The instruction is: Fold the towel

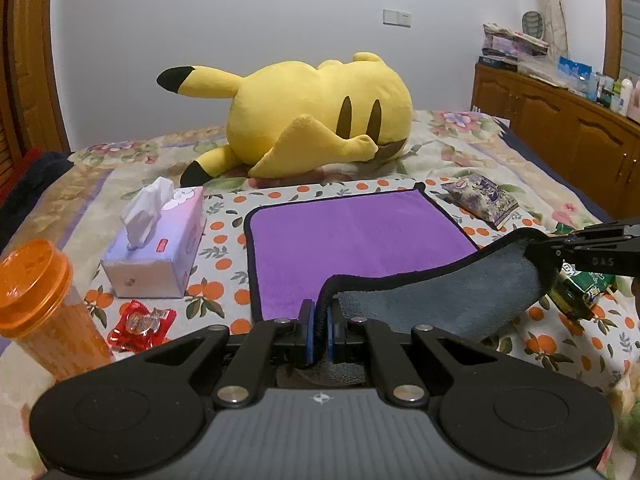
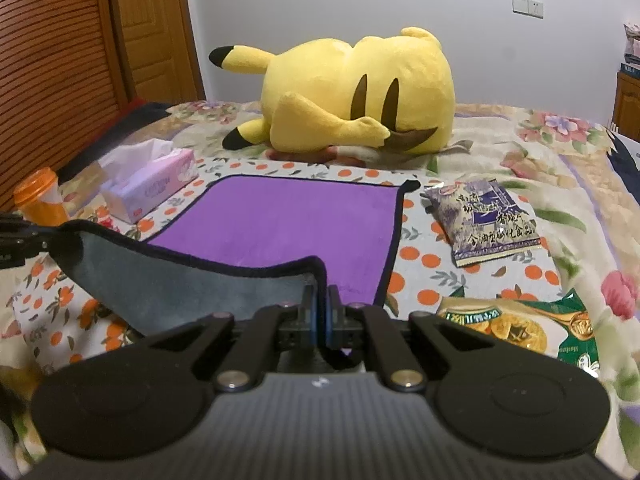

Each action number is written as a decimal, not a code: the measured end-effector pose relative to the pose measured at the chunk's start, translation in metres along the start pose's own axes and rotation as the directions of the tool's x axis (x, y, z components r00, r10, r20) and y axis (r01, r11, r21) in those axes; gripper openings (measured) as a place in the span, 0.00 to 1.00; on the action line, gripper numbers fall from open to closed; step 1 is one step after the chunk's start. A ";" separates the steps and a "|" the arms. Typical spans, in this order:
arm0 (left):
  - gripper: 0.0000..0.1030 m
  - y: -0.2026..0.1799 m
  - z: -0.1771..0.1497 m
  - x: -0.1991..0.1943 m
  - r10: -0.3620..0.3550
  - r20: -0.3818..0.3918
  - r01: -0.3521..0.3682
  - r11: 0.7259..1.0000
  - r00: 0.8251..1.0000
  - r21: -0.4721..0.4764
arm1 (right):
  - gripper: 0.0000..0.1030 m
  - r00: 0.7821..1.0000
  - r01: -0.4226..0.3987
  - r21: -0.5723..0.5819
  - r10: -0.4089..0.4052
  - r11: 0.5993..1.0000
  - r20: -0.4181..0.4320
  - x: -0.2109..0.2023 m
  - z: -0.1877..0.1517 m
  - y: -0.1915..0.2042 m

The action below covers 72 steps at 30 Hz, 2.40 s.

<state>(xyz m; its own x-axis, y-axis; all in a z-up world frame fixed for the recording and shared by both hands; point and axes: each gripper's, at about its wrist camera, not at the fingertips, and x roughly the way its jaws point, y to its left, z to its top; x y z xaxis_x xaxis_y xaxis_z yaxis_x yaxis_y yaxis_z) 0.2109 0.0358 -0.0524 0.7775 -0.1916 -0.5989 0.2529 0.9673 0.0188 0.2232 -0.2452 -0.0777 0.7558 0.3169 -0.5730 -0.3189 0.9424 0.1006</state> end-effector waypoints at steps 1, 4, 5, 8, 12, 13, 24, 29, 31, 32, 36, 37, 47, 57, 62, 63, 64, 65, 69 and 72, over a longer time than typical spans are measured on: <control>0.07 0.000 0.001 0.002 0.000 -0.001 0.000 1.000 1.000 0.001 | 0.04 1.000 0.001 -0.002 -0.001 1.000 0.001 0.001 0.000 0.000; 0.06 0.001 0.004 0.007 -0.002 -0.001 0.002 1.000 1.000 0.004 | 0.04 1.000 0.005 -0.013 -0.005 1.000 0.002 0.003 0.001 -0.001; 0.06 0.002 0.004 0.009 -0.002 -0.001 0.002 1.000 1.000 0.005 | 0.04 1.000 0.005 -0.017 -0.005 1.000 0.002 0.004 0.002 -0.001; 0.06 0.004 0.007 0.012 -0.004 0.000 0.004 1.000 1.000 0.004 | 0.04 1.000 0.005 -0.026 -0.004 1.000 0.003 0.007 0.002 -0.001; 0.06 0.006 0.010 0.017 -0.007 0.005 0.007 1.000 1.000 0.004 | 0.04 1.000 0.003 -0.037 -0.003 0.999 0.005 0.010 0.005 -0.001; 0.06 0.006 0.011 0.018 -0.007 0.006 0.007 1.000 1.000 0.005 | 0.04 1.000 0.004 -0.039 -0.003 0.999 0.005 0.011 0.006 -0.001; 0.06 0.007 0.016 0.034 -0.008 0.001 0.007 1.000 1.000 0.025 | 0.04 1.000 0.004 -0.062 -0.004 0.998 0.005 0.022 0.009 -0.004; 0.06 0.010 0.017 0.040 -0.004 0.003 0.004 1.000 1.000 0.028 | 0.04 1.000 0.016 -0.077 -0.016 0.997 -0.001 0.028 0.011 -0.005; 0.06 0.011 0.019 0.041 -0.005 0.005 0.005 1.000 1.000 0.028 | 0.04 1.000 0.018 -0.078 -0.018 0.997 0.005 0.029 0.013 -0.006; 0.06 0.011 0.020 0.041 -0.007 0.008 0.006 1.000 1.000 0.028 | 0.04 1.000 0.017 -0.076 -0.016 0.997 0.008 0.030 0.014 -0.007; 0.06 0.010 0.024 0.042 -0.005 0.021 0.005 0.999 1.000 0.037 | 0.04 1.000 0.016 -0.074 -0.014 0.997 0.023 0.029 0.018 -0.009; 0.06 0.010 0.026 0.041 -0.005 0.026 0.004 0.999 1.000 0.038 | 0.04 1.000 0.016 -0.074 -0.014 0.997 0.027 0.029 0.019 -0.009; 0.06 0.014 0.047 0.028 0.000 0.091 -0.001 1.000 0.996 0.021 | 0.04 0.995 0.001 -0.060 0.005 0.998 0.101 0.019 0.036 -0.015; 0.06 0.014 0.063 0.036 0.035 0.125 -0.039 0.999 0.991 0.031 | 0.04 0.992 0.017 -0.084 -0.006 0.996 0.124 0.027 0.050 -0.018; 0.06 0.015 0.070 0.042 0.046 0.134 -0.052 0.998 0.990 0.037 | 0.04 0.992 0.026 -0.100 -0.013 0.995 0.127 0.032 0.056 -0.019; 0.06 0.015 0.072 0.043 0.047 0.136 -0.053 0.998 0.990 0.039 | 0.04 0.992 0.026 -0.104 -0.013 0.994 0.129 0.032 0.058 -0.019; 0.06 0.016 0.073 0.044 0.049 0.137 -0.055 0.998 0.989 0.041 | 0.04 0.991 0.027 -0.105 -0.013 0.994 0.131 0.033 0.060 -0.019; 0.06 0.016 0.075 0.045 0.052 0.139 -0.058 0.997 0.989 0.042 | 0.04 0.991 0.028 -0.105 -0.014 0.994 0.133 0.034 0.061 -0.020; 0.06 0.017 0.080 0.051 0.056 0.137 -0.062 0.997 0.989 0.037 | 0.04 0.991 0.036 -0.107 -0.021 0.994 0.132 0.038 0.066 -0.023; 0.06 0.019 0.084 0.058 0.061 0.135 -0.066 0.997 0.989 0.032 | 0.04 0.991 0.047 -0.117 -0.032 0.992 0.127 0.043 0.069 -0.024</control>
<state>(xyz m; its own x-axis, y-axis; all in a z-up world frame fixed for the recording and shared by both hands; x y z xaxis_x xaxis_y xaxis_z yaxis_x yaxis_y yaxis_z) 0.3091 0.0292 -0.0194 0.8619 -0.1527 -0.4835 0.2191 0.9721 0.0836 0.3032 -0.2471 -0.0490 0.8319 0.2978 -0.4683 -0.3480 0.9372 -0.0222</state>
